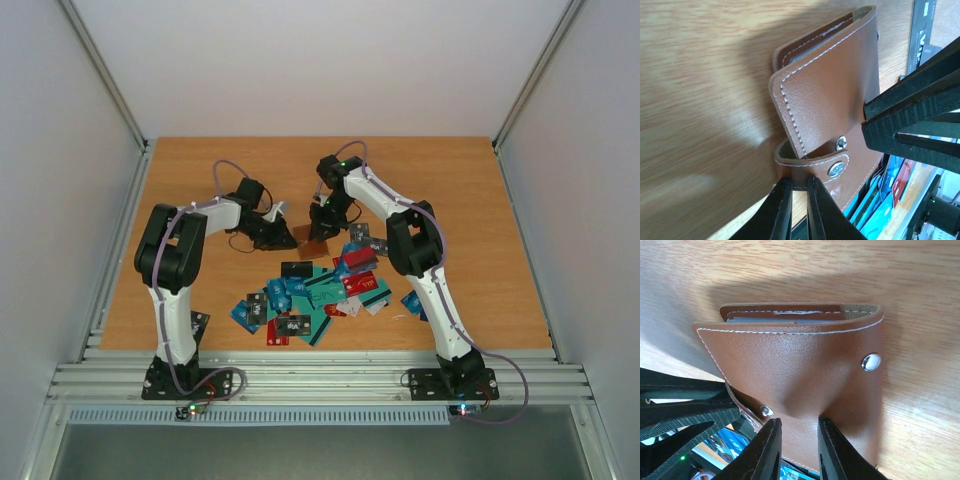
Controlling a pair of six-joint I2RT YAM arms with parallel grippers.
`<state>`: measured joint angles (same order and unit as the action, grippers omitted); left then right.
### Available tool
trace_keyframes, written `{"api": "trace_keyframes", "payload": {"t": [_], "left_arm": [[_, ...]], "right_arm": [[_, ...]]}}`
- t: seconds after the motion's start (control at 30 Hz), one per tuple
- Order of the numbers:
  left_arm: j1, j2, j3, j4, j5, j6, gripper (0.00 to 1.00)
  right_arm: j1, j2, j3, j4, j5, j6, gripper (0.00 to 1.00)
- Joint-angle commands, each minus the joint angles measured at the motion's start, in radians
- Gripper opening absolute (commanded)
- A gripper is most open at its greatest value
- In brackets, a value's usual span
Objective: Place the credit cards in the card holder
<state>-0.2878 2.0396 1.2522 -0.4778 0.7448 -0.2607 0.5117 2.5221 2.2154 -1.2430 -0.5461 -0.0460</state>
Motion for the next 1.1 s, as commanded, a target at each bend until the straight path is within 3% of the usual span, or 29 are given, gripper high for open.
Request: {"api": "trace_keyframes", "payload": {"t": [0.0,0.43,1.07], "left_arm": [[-0.001,0.027,0.0,0.105,0.063,-0.023,0.12],[-0.008,0.057,0.007,0.159,0.156,-0.038,0.14],[-0.073,0.061,0.08,0.132,0.137,-0.117,0.17]], "right_arm": [[0.036,0.121,-0.049,0.016,0.096,0.007,0.22],[0.037,0.128,-0.05,0.026,0.076,0.029,0.22],[0.04,0.122,-0.051,0.033,0.067,0.044,0.22]]}}
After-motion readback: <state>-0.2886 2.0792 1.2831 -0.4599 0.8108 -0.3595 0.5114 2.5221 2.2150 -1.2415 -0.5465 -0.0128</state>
